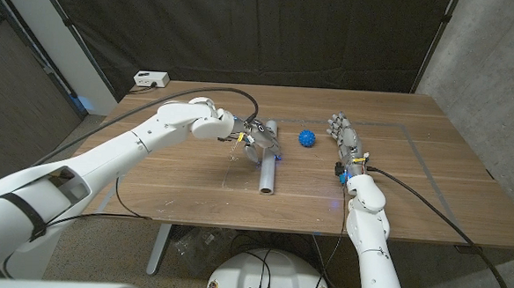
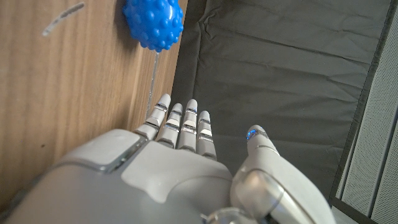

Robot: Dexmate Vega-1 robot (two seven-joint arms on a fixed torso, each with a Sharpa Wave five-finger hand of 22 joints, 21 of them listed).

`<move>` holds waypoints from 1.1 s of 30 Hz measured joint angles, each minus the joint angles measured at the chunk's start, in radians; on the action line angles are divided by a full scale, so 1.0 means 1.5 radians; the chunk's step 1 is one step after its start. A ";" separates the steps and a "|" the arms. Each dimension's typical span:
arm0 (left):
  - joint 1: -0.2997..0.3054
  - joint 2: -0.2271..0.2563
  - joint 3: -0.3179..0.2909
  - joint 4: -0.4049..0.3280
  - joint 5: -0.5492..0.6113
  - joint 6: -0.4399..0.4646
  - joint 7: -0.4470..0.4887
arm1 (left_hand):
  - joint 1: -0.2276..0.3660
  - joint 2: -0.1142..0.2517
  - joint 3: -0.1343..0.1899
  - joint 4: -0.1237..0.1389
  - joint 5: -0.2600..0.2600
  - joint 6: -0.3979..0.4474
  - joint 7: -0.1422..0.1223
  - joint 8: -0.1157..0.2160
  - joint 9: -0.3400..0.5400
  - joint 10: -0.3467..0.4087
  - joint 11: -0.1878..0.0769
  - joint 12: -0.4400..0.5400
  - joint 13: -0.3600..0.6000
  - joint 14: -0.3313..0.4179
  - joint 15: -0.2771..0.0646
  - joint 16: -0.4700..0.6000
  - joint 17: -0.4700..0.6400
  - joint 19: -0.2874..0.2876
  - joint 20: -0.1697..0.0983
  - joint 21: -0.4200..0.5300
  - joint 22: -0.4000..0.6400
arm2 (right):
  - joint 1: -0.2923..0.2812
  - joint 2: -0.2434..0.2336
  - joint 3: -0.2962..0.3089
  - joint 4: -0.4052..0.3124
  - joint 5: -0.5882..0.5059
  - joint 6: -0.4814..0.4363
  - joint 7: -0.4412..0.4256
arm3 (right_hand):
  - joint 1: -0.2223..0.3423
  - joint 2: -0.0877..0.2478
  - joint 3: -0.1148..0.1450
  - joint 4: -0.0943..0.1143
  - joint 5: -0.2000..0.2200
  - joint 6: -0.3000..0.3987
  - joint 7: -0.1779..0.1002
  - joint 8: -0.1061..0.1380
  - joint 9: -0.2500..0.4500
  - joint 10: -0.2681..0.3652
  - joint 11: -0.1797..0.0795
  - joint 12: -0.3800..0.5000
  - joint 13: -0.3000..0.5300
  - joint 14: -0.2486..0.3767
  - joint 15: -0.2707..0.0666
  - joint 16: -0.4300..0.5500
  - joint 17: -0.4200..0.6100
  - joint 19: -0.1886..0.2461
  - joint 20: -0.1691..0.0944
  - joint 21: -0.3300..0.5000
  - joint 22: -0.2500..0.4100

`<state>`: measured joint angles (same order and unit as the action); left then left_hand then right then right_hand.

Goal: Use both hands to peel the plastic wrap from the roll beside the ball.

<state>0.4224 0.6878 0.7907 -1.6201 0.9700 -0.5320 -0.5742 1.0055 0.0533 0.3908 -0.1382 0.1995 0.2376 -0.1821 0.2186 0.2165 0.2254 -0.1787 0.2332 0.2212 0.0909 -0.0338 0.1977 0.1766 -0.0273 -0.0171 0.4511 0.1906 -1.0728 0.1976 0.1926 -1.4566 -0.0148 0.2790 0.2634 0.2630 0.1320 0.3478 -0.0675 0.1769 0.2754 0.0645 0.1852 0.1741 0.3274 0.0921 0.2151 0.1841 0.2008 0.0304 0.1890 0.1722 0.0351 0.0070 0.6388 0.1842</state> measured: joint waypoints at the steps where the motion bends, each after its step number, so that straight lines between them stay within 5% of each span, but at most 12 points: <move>1: 0.000 0.000 0.000 0.000 -0.003 -0.001 -0.001 | 0.002 -0.001 0.000 0.000 0.000 0.000 0.000 0.000 0.000 0.002 -0.002 0.001 0.001 0.001 -0.001 -0.001 0.000 -0.001 -0.001 -0.001 0.000 | 0.000 0.000 0.000 -0.001 0.000 0.000 0.000 | 0.000 0.000 0.000 0.000 0.000 0.000 0.000 0.000 0.000 0.000 0.000 0.000 0.000 0.000 0.000 0.000 0.000 0.000 0.000 0.000 0.000; 18: -0.029 -0.027 0.021 0.084 -0.030 -0.030 0.019 | 0.030 0.021 0.009 -0.002 -0.010 0.057 0.005 0.027 0.003 0.082 -0.004 0.025 0.015 0.105 -0.005 0.018 0.005 0.008 -0.004 0.035 0.006 | 0.000 0.001 -0.006 -0.007 -0.012 -0.012 -0.016 | 0.000 0.000 0.000 0.000 0.000 0.000 0.000 0.000 0.000 0.002 0.002 0.000 0.000 0.004 0.004 0.000 0.000 0.005 0.005 -0.006 0.000; 22: -0.036 -0.031 0.029 0.098 -0.029 -0.031 0.024 | 0.037 0.028 0.013 -0.005 -0.011 0.083 0.015 0.037 0.001 0.118 -0.002 0.033 0.016 0.140 -0.022 0.027 0.005 0.008 -0.004 0.064 0.011 | 0.001 0.001 -0.007 -0.009 -0.016 -0.016 -0.019 | -0.003 -0.003 0.000 0.000 0.000 0.003 -0.004 0.000 0.000 0.002 0.002 0.000 0.000 0.004 0.004 0.000 0.000 0.005 0.005 -0.006 0.000; 23: -0.038 -0.032 0.031 0.102 -0.028 -0.032 0.027 | 0.037 0.028 0.013 -0.005 -0.013 0.103 0.017 0.044 0.000 0.138 -0.004 0.037 0.016 0.165 -0.023 0.033 0.006 0.042 -0.003 0.072 0.012 | 0.001 0.001 -0.007 -0.009 -0.016 -0.016 -0.019 | -0.003 -0.003 0.000 0.000 0.000 0.003 -0.004 0.000 0.000 0.002 0.002 0.000 0.000 0.004 0.004 0.000 0.000 0.005 0.005 -0.006 0.000; 25: -0.040 -0.033 0.035 0.107 -0.024 -0.033 0.037 | 0.049 0.029 0.017 -0.005 -0.013 0.159 0.020 0.063 -0.003 0.194 -0.007 0.051 0.016 0.240 -0.012 0.048 0.012 0.118 0.035 0.105 0.017 | 0.001 0.001 -0.008 -0.010 -0.018 -0.018 -0.021 | -0.003 -0.003 0.000 0.000 0.000 0.003 -0.004 0.000 0.000 0.002 0.002 0.000 0.000 0.004 0.004 0.000 0.000 0.005 0.005 -0.006 0.000; 27: -0.041 -0.033 0.037 0.111 -0.023 -0.033 0.041 | 0.049 0.028 0.021 -0.003 -0.016 0.197 0.006 0.093 -0.005 0.249 -0.013 0.074 0.016 0.307 -0.009 0.062 0.018 0.189 0.020 0.137 0.026 | 0.001 0.001 -0.008 -0.011 -0.019 -0.020 -0.023 | -0.003 -0.003 0.002 0.002 0.000 0.003 -0.004 0.000 0.000 0.002 0.002 0.000 0.000 0.004 0.004 0.000 0.000 0.005 0.005 -0.006 0.000; 29: -0.041 -0.032 0.039 0.115 -0.015 -0.033 0.064 | 0.049 0.028 0.021 -0.002 -0.017 0.212 -0.009 0.131 -0.005 0.282 -0.019 0.108 0.045 0.370 -0.002 0.081 0.033 0.233 -0.015 0.169 0.033 | 0.002 0.000 -0.009 -0.011 -0.020 -0.021 -0.024 | -0.003 -0.003 0.004 0.004 0.000 0.003 -0.004 0.000 0.000 0.002 0.002 0.000 0.000 0.004 0.004 0.000 0.000 0.005 0.005 -0.006 0.000; 33: -0.037 -0.028 0.041 0.124 -0.008 -0.036 0.093 | 0.049 0.028 0.014 0.001 -0.014 0.215 -0.012 0.183 -0.005 0.304 0.003 0.151 0.093 0.422 0.035 0.134 0.084 0.265 -0.016 0.223 0.043 | 0.002 0.000 -0.009 -0.012 -0.022 -0.022 -0.025 | -0.003 -0.003 0.004 0.004 0.000 0.003 -0.004 0.000 0.000 0.005 0.006 0.000 0.000 0.004 0.004 0.000 0.000 0.005 0.005 -0.006 0.000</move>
<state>0.3668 0.6457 0.8517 -1.4336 0.9582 -0.5852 -0.4354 1.0794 0.0956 0.4112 -0.1371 0.1778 0.5595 -0.1995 0.4927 0.2086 0.6816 -0.1737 0.4602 0.3610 0.7244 0.0191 0.3991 0.3020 0.3701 -0.0413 0.7850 0.2552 -1.0701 0.1973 0.1785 -1.4749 -0.0474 0.2457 0.2260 0.2592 0.1281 0.3533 -0.0619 0.1769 0.2805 0.0590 0.1851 0.1741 0.3356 0.1009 0.2150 0.1840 0.2061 0.0359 0.1890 0.1724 0.0424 0.0143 0.6302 0.1840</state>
